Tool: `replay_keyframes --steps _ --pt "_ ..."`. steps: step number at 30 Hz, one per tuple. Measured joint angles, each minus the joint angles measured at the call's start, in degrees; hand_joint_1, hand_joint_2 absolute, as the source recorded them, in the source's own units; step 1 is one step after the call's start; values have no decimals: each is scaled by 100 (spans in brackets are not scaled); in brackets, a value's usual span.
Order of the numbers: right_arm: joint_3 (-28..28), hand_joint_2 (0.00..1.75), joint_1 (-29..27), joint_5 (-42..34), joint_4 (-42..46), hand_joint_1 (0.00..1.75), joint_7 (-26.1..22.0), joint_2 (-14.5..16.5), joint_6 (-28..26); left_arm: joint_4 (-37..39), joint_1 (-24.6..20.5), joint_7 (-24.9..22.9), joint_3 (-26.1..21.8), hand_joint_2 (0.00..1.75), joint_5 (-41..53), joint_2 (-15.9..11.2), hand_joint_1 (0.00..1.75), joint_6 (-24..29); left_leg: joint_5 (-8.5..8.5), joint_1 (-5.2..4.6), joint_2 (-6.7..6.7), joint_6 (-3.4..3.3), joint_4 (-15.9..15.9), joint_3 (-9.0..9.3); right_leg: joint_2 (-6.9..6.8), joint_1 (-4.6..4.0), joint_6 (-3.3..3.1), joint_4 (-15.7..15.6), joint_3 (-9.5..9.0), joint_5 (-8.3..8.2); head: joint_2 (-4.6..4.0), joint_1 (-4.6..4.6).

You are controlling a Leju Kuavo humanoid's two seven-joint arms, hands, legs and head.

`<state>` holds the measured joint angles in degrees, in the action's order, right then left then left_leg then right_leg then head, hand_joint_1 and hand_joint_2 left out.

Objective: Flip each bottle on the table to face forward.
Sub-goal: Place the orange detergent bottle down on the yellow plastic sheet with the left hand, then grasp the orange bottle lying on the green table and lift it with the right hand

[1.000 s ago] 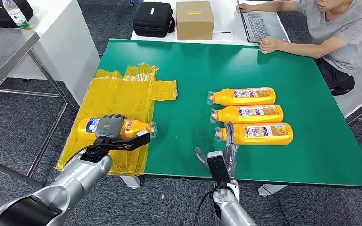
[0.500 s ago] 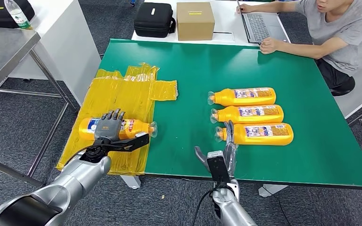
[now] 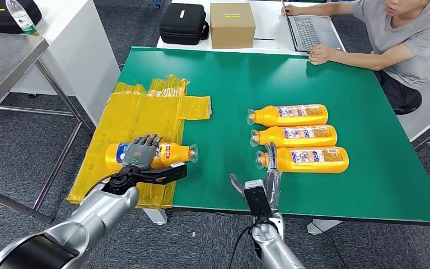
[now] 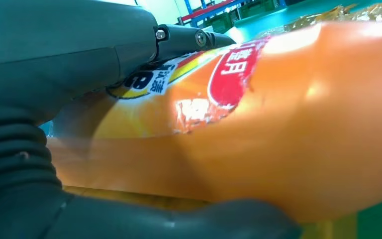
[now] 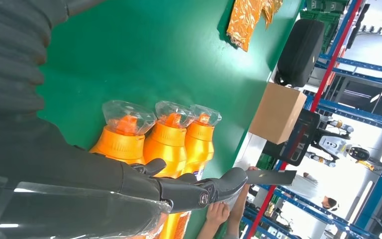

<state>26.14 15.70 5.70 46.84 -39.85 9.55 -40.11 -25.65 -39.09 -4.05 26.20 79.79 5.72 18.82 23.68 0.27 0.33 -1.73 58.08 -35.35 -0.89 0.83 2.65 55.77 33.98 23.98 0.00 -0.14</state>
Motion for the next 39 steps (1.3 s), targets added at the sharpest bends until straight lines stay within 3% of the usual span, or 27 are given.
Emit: replay_keyframes --steps 7,10,13,16,20,23,27,32,39 --pt "-2 175 0 1 0 0 0 2 0 -41 22 44 19 0 -15 12 0 -5 0 2 1 0 0 0 0 -2 0 0 2 0 0 0" --pt "-1 175 -9 16 9 0 0 2 0 -239 105 282 50 0 -177 10 0 -72 0 1 -1 0 0 0 -1 -1 0 0 1 0 0 -1" --pt "-2 175 -57 43 56 0 0 -5 0 -935 371 534 201 0 -458 -23 0 -445 0 1 -4 0 0 -3 -4 0 0 0 1 0 0 1" --pt "-2 175 -114 32 116 0 0 -18 0 -1898 738 500 467 0 -571 -138 0 -825 1 0 -1 0 0 -10 -2 0 0 0 8 0 0 1" --pt "-2 175 -159 25 158 0 0 -38 0 -3128 1204 270 777 0 -528 -417 0 -802 1 0 4 1 0 -17 -1 -2 0 -1 20 0 0 0" --pt "-3 175 -177 39 181 0 0 -61 0 -3866 1461 106 906 0 -373 -604 0 -441 2 3 4 1 0 -21 -1 -4 -1 0 25 1 0 -1" --pt "-17 175 -202 142 209 0 0 -79 0 -4618 1669 -29 957 0 -113 -753 0 595 2 4 4 1 -1 -22 0 -5 -2 0 26 1 0 -1" --pt "-126 175 -272 584 338 0 0 -81 0 -5332 1866 316 923 0 -51 -793 0 1961 1 3 3 1 -1 -23 -1 -3 -2 0 25 2 0 1" --pt "-189 175 -303 730 428 0 0 -73 0 -5876 2030 910 747 0 -122 -768 0 2127 1 3 4 1 -1 -23 0 -3 -2 0 26 1 0 0"
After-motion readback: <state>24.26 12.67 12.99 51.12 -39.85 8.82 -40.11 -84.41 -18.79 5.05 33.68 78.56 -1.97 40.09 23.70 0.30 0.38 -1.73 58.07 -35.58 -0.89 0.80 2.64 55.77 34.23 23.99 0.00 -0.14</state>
